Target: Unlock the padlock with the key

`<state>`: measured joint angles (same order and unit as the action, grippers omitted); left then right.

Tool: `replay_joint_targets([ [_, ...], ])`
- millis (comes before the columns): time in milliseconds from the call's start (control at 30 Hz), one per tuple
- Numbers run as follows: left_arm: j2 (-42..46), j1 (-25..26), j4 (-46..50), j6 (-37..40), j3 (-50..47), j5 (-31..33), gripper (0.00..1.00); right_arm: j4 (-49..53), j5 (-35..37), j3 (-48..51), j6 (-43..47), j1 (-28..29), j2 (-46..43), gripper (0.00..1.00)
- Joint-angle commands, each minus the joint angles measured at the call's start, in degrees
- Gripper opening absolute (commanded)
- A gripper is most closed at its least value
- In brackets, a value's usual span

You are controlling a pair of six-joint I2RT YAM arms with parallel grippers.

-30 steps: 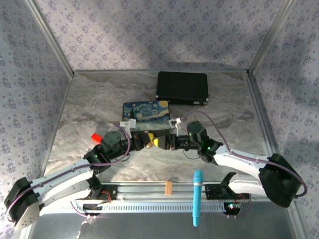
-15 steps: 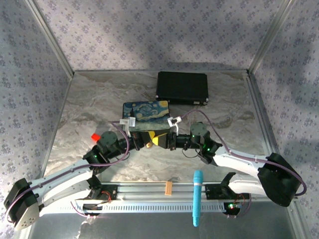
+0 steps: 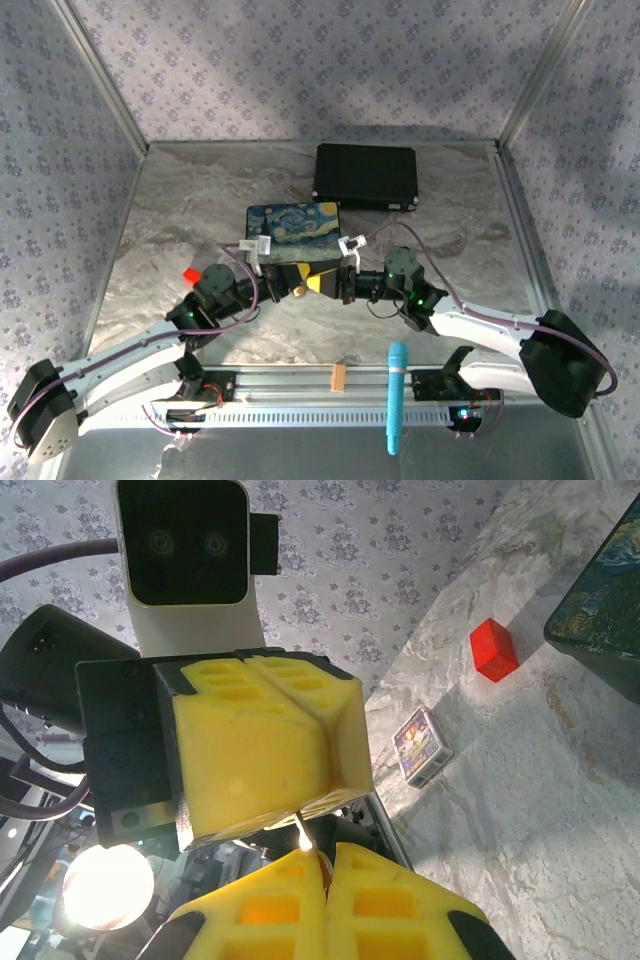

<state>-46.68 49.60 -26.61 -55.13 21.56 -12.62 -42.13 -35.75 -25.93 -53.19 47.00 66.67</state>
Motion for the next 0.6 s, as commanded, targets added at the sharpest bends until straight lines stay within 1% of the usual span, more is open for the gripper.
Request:
replay_joint_targets([
  [0,2.6,-0.2,4.8,0.8,0.7,5.1,0.57,1.0,1.3,1.0,1.3,-0.5,-1.5,0.00],
  [33,3.9,-0.2,6.1,0.5,0.1,7.8,0.81,2.9,2.3,1.1,2.0,-0.7,-1.8,0.00],
  [67,5.3,-0.2,8.1,0.3,-0.2,10.8,0.98,6.7,4.2,0.8,3.3,-0.8,-2.1,0.00],
  [100,7.1,-0.3,11.5,0.3,0.1,14.1,1.00,11.6,6.7,0.3,4.7,-1.1,-2.5,0.00],
  [167,9.1,-0.3,17.7,0.3,0.6,19.0,1.00,19.7,11.0,-0.7,6.7,-1.7,-2.9,0.00],
  [200,9.5,-0.3,19.0,0.4,0.4,20.3,1.00,22.8,12.3,-1.0,7.7,-1.9,-3.0,0.00],
  [233,9.2,-0.3,20.7,0.3,0.5,21.3,1.00,23.4,13.2,-0.6,8.1,-2.1,-3.0,0.00],
  [267,8.2,-0.3,24.7,-0.2,1.5,22.7,0.99,24.8,14.3,-0.5,8.1,-2.3,-3.0,0.00],
  [300,6.5,-0.4,28.5,-0.5,2.5,24.0,0.96,26.3,15.5,-0.6,8.1,-2.6,-2.8,0.00],
  [333,5.0,-0.5,29.6,-0.1,2.8,23.9,0.94,28.2,16.9,-0.8,8.2,-2.9,-2.5,0.00],
  [400,0.7,-0.3,29.4,-0.1,2.4,23.0,0.91,33.3,20.4,-1.7,9.0,-3.1,-2.0,0.00],
  [467,-3.1,-0.3,25.1,0.0,0.7,21.4,0.89,35.2,22.0,-2.0,9.8,-3.0,-1.5,0.00],
  [567,-8.3,-0.4,20.3,0.2,-0.5,20.8,0.85,36.6,22.7,-2.6,10.7,-2.6,-0.3,0.00],
])
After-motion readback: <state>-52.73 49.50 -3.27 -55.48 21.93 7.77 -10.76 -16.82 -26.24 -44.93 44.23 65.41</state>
